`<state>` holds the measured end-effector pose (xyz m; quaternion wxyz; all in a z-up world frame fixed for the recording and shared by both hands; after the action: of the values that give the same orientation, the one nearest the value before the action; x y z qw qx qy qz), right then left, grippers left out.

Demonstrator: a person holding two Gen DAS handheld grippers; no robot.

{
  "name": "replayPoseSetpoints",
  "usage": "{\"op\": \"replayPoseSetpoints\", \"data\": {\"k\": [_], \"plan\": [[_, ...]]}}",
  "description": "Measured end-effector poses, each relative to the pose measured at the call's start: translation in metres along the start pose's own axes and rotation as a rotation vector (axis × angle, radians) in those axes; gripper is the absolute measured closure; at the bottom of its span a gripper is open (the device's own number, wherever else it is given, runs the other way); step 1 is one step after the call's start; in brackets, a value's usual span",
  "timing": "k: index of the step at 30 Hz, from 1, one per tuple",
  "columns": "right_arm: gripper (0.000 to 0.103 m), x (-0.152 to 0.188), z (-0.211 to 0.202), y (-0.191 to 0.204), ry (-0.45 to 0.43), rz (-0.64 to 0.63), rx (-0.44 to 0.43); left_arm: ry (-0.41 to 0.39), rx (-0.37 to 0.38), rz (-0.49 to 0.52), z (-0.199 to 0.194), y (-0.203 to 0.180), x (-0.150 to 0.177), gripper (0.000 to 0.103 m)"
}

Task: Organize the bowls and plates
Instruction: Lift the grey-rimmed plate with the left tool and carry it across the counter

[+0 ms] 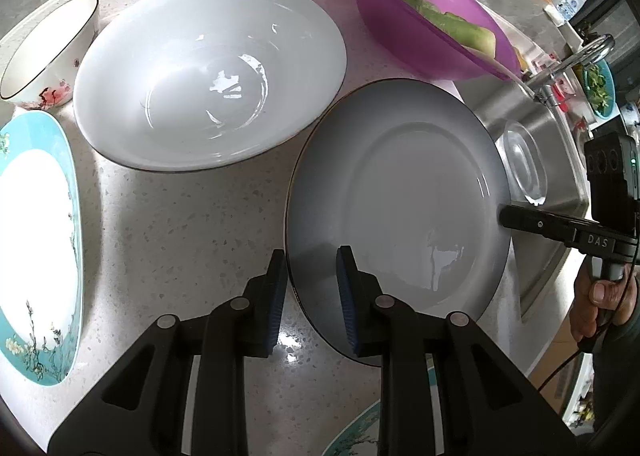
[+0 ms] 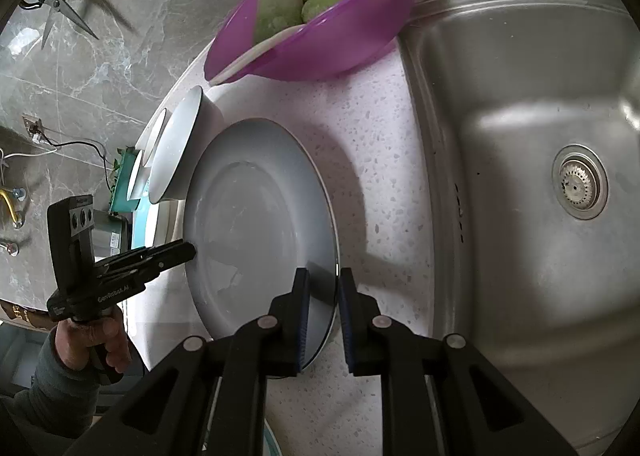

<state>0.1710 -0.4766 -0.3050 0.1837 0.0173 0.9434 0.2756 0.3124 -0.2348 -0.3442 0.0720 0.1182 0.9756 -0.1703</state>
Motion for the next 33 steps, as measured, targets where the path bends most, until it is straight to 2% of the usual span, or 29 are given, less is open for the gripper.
{"op": "replayPoseSetpoints", "data": {"k": [13,22,33], "plan": [[0.087,-0.004,0.001,-0.013,0.004,0.069,-0.058,0.025,0.015,-0.021,-0.001,0.004,0.002,0.083],[0.087,-0.008,0.001,-0.012,0.022,0.083,-0.054,0.061,0.020,-0.037,-0.002,0.005,0.003,0.083],[0.087,-0.016,-0.005,0.000,0.031,0.066,-0.056,0.051,0.015,-0.044,-0.026,0.012,0.002,0.083]]}}
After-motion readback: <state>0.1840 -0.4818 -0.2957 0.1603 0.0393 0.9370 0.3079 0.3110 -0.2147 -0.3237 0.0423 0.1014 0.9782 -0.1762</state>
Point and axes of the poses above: each gripper's, at about its wrist camera, not at the fingertips, and z roughly the way its jaws point, y to its left, x to its underside, the point moved 5 cm from there along z, roughly the way its jaws point, and after that the axes turned 12 degrees about -z, right-handed, at the moved point
